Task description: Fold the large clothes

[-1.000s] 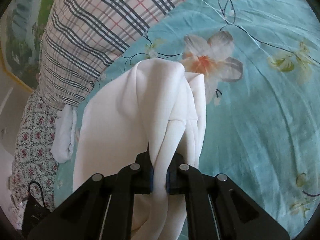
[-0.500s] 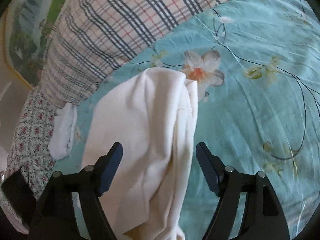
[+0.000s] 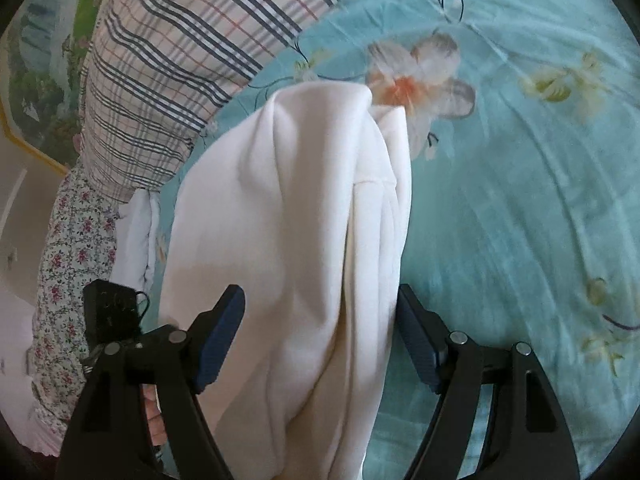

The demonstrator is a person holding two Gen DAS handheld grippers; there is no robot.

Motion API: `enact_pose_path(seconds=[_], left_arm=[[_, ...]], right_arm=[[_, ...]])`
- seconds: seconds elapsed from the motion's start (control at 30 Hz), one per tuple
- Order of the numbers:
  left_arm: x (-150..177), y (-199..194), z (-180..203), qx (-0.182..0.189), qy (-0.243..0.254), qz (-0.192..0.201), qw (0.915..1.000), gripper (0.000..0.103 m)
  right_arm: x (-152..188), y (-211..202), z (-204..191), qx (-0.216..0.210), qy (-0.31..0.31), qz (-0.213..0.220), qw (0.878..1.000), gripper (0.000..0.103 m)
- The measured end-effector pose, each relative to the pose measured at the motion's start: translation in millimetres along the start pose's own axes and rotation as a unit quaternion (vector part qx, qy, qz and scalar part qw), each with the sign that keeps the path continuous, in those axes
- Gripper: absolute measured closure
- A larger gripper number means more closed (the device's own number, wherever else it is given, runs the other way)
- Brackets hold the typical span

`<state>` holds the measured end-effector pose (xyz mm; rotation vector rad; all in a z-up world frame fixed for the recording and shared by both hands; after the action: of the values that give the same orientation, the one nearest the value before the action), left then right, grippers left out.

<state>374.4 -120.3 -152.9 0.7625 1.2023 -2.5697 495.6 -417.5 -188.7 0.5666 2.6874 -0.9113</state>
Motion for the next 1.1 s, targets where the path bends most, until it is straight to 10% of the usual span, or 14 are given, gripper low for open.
enact_pose_path(seconds=[0.07,0.17,0.27,0.87,1.1], left_arm=[[-1,5,5,-0.003,0.023,-0.006,0.9997,0.036],[1,9,8,-0.002,0.042,-0.014,0.999,0.049],[4,0,12,-0.001,0.046,0.001,0.9989,0.059],[97,-201,-29,-0.118,0.027,0.089,0.9887,0.06],[128,-188,-84,-0.115,-0.04,0.082,0.9892,0.053]], right_arm=[[-2,6,-2,-0.007,0.0,-0.008,1.0,0.027],[-4,16,1,0.005,0.005,-0.023,1.0,0.071],[1,18,-2,-0.014,0.012,-0.025,1.0,0.08],[120,75,-134,-0.107,-0.08,-0.084,0.987,0.084],[137,111,-130,-0.076,-0.078,-0.111,0.988,0.084]])
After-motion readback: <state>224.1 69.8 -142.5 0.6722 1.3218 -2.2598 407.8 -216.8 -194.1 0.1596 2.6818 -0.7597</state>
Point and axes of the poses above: each gripper's, at about its wrist camera, not at the fingertips, and y roughly the way its jaws point, z to its right, x to its underside, the point moved 4 cm from there along y, roughly the way its jaws point, and after that the axes turned 14 degrees about y, right-handed, at the moved point
